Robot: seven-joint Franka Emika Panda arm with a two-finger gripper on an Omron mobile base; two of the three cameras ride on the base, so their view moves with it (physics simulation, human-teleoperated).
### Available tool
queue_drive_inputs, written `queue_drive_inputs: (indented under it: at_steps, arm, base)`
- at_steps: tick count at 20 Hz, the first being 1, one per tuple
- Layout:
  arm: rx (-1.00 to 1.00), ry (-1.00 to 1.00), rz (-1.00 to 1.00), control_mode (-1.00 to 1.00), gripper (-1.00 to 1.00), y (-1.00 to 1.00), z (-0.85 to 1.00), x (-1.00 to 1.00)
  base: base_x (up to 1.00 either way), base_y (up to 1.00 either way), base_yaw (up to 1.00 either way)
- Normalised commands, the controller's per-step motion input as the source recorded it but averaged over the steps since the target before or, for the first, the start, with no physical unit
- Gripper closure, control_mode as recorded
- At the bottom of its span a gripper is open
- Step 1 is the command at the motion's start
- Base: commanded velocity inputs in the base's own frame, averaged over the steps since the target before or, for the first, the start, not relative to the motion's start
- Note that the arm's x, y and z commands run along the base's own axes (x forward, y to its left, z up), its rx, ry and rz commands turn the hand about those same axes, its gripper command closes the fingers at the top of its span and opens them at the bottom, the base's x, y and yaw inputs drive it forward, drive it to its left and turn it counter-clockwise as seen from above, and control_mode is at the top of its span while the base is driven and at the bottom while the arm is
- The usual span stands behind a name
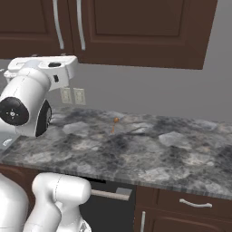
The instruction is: Pick the bar soap and soap dispenser from the cabinet and place them on the counter.
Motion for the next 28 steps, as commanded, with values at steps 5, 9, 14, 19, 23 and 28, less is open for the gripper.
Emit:
queue_drive_inputs:
  at_steps: [5,9,14,19,23,28]
  arm:
    - [0.02,0.00,-0.09,-1.00,-1.00,0.00,0.00,0.34]
    - [0.06,0.03,-0.01,-1.00,-1.00,0.00,0.00,0.51]
    - [0.04,0.00,0.00,-1.00,-1.00,0.00,0.00,0.43]
    - [0.00,-0.03,0.00,-1.00,-1.00,0.01,0.00,0.38]
    - [0.00,-0.08,0.00,-1.00,-1.00,0.02,0.00,0.34]
    - [0.00,-0.05,0.00,-1.00,-1.00,0.00,0.00,0.37]
  base:
    - [0.00,0.00,0.00]
    - [0.00,0.00,0.00]
    - [0.00,0.00,0.00]
    - [0.00,0.00,0.00]
    - [0.00,0.00,0.00]
    - [0.00,0.00,0.00]
